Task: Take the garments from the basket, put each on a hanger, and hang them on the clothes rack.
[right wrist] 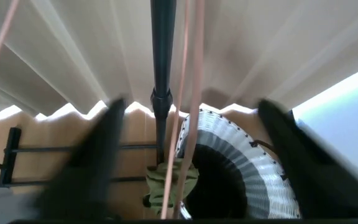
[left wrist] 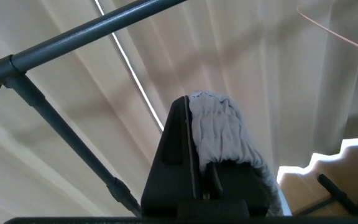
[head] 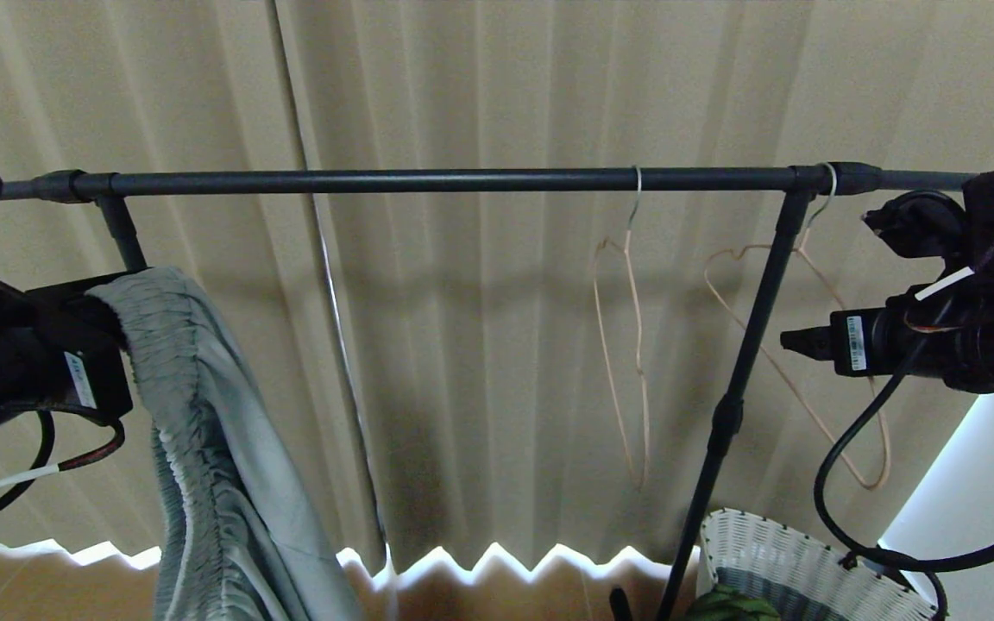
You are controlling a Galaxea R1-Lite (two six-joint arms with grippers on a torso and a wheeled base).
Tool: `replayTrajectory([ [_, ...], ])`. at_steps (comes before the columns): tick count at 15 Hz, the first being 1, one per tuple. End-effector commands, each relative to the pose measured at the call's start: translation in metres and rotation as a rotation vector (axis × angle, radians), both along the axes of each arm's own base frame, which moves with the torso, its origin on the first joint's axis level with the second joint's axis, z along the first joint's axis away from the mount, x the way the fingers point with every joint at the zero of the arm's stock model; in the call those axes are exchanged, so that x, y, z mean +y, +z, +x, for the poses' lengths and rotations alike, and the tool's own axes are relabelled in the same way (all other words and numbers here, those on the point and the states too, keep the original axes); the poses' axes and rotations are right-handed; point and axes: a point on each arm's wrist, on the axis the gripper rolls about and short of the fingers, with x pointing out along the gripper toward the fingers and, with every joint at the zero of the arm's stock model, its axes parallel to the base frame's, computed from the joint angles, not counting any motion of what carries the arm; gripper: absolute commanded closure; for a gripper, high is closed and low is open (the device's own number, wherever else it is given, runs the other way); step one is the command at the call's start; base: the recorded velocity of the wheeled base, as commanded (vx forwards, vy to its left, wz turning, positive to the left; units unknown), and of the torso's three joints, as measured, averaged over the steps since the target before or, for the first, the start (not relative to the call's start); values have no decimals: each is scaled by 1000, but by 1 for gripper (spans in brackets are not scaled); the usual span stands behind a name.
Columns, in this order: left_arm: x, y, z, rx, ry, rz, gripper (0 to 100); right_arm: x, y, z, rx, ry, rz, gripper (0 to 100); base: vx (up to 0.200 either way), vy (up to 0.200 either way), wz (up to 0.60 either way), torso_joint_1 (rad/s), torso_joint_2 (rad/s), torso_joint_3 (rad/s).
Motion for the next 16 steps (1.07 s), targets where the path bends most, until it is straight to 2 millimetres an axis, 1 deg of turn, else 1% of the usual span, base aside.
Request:
replayTrajectory([
  [1, 0, 0, 0, -1, 0, -1, 100, 0, -2, 1, 7, -2, -2, 100, 0, 0, 0, 0, 0, 0],
  [4, 0, 0, -1, -1, 0, -1, 100, 0, -3, 0, 12, -2, -3, 100, 0, 0, 0, 0, 0, 0],
  [9, 0, 1, -1, -5, 0, -2, 100, -3, 1, -2, -5, -9, 0, 100, 0, 0, 0, 0, 0, 0],
  [13, 0, 1, -1, -7, 0, -1, 100, -6, 16, -11, -74, -16, 15, 100, 0, 0, 0, 0, 0, 0],
  [16, 0, 1, -1, -7, 0, -1, 100, -8, 30, -21, -161, -15, 33, 100, 0, 0, 0, 0, 0, 0],
])
